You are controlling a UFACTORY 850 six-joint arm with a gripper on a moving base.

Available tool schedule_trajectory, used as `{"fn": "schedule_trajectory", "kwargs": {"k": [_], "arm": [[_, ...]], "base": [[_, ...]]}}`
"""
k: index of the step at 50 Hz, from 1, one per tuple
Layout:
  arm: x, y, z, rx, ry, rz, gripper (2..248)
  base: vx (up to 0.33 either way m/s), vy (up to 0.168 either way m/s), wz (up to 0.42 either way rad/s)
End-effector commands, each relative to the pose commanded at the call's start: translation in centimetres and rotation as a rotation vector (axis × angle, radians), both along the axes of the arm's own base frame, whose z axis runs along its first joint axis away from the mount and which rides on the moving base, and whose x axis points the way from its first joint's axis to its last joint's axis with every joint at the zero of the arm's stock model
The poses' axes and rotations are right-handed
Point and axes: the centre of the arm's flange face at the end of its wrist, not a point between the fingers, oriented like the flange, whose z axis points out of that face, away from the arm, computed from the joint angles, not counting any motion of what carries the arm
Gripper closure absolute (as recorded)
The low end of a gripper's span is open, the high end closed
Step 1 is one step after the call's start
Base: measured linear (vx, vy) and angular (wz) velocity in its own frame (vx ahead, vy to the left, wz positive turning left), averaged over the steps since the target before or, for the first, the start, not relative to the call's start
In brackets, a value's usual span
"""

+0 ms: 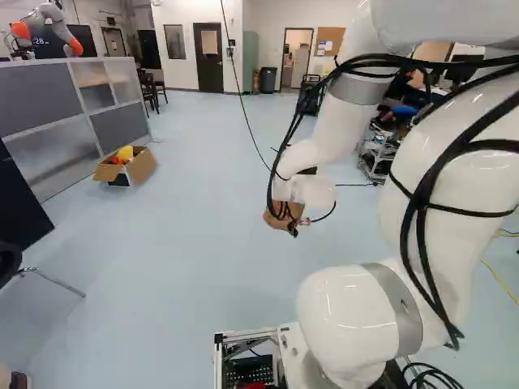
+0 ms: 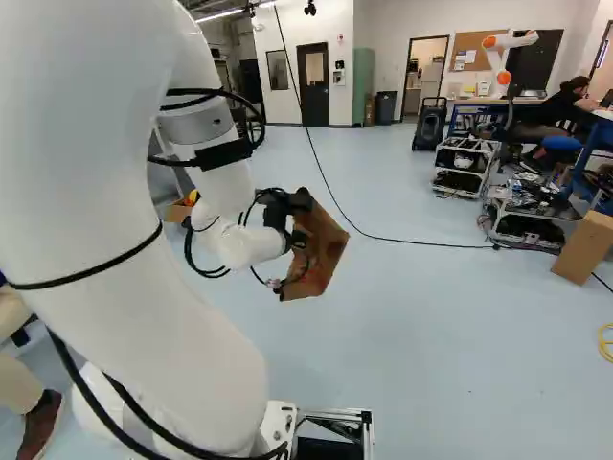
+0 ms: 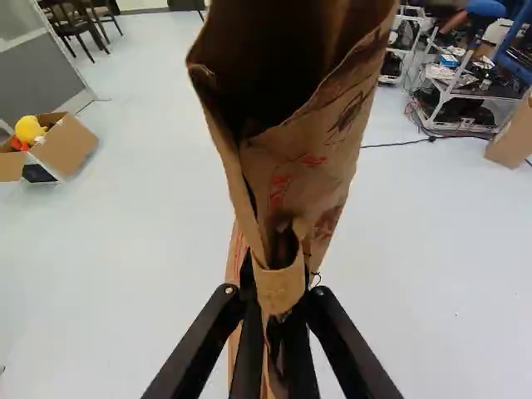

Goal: Pick up the grocery bag from the ground

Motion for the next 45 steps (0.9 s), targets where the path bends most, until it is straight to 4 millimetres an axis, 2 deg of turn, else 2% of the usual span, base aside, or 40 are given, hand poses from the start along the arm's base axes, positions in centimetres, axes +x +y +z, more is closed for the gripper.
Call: {"fn": "schedule_trajectory", "kwargs": {"k": [45], "arm": [[-5.9,1.0,2.7,-0.056,-0.155,0.151,228]], "base": [[0.0,0.0,0.0]]}}
